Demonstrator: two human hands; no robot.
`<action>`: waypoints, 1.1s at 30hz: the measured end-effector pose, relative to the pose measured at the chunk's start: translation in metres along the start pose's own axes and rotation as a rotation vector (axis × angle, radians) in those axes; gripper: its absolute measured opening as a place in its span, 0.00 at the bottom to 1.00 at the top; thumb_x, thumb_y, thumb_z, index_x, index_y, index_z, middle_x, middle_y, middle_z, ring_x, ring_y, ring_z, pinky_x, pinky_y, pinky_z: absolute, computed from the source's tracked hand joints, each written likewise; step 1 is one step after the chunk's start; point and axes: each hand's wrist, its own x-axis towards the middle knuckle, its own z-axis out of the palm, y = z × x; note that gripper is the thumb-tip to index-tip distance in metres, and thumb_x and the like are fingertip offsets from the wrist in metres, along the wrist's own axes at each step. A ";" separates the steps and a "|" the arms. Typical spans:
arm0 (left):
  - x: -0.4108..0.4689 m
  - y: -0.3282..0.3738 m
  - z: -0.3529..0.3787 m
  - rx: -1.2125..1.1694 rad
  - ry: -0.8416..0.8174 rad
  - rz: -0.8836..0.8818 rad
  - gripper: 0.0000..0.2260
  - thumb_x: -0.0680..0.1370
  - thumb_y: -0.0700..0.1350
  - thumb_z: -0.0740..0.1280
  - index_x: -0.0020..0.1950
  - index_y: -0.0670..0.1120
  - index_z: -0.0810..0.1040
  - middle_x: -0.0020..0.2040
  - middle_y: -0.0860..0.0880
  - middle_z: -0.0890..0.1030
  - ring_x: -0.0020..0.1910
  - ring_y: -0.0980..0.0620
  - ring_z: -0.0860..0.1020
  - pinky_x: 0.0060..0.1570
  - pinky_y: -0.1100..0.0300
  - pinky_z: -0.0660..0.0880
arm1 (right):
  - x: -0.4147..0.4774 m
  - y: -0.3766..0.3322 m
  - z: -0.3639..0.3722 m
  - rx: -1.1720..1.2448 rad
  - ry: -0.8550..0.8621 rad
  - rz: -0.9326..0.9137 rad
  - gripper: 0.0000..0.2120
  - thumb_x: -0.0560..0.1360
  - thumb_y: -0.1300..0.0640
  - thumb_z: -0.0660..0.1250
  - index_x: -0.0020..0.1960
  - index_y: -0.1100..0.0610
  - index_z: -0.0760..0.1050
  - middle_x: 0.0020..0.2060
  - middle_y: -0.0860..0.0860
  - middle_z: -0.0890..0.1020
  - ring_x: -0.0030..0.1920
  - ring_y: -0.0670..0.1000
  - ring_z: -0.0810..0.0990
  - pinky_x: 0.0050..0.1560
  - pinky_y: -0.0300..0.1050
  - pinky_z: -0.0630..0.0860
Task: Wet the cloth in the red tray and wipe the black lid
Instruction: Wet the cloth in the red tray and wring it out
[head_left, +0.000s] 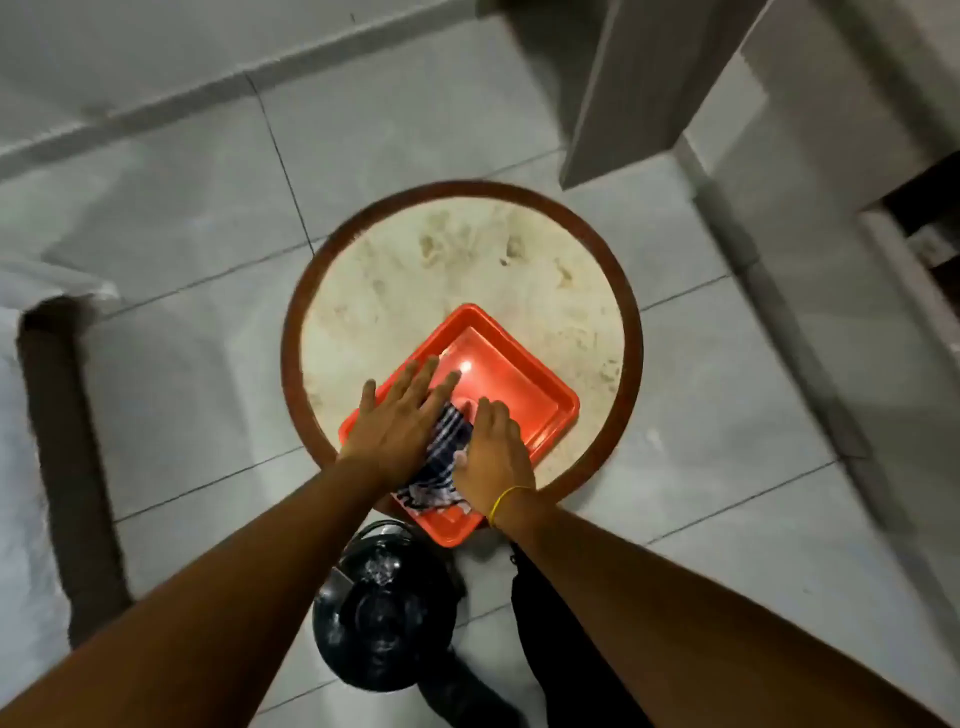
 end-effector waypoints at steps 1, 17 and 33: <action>0.011 0.000 0.013 0.057 -0.083 0.046 0.43 0.83 0.48 0.67 0.86 0.55 0.38 0.88 0.46 0.39 0.86 0.42 0.43 0.78 0.28 0.53 | 0.009 0.004 0.012 -0.050 0.002 -0.003 0.44 0.77 0.53 0.72 0.85 0.63 0.55 0.78 0.60 0.66 0.77 0.63 0.68 0.79 0.55 0.67; 0.054 -0.018 0.037 0.281 -0.037 0.295 0.15 0.77 0.50 0.70 0.62 0.50 0.80 0.59 0.46 0.79 0.59 0.41 0.74 0.57 0.41 0.69 | 0.047 -0.005 0.044 0.056 -0.050 0.117 0.19 0.71 0.53 0.75 0.59 0.56 0.79 0.60 0.57 0.81 0.66 0.63 0.77 0.66 0.57 0.71; -0.134 -0.141 -0.041 -0.097 0.416 -0.039 0.13 0.68 0.33 0.75 0.50 0.39 0.79 0.41 0.40 0.84 0.33 0.35 0.82 0.26 0.49 0.76 | 0.005 -0.184 -0.025 -0.237 0.085 -0.754 0.13 0.72 0.58 0.70 0.55 0.56 0.73 0.45 0.58 0.86 0.44 0.68 0.84 0.42 0.50 0.60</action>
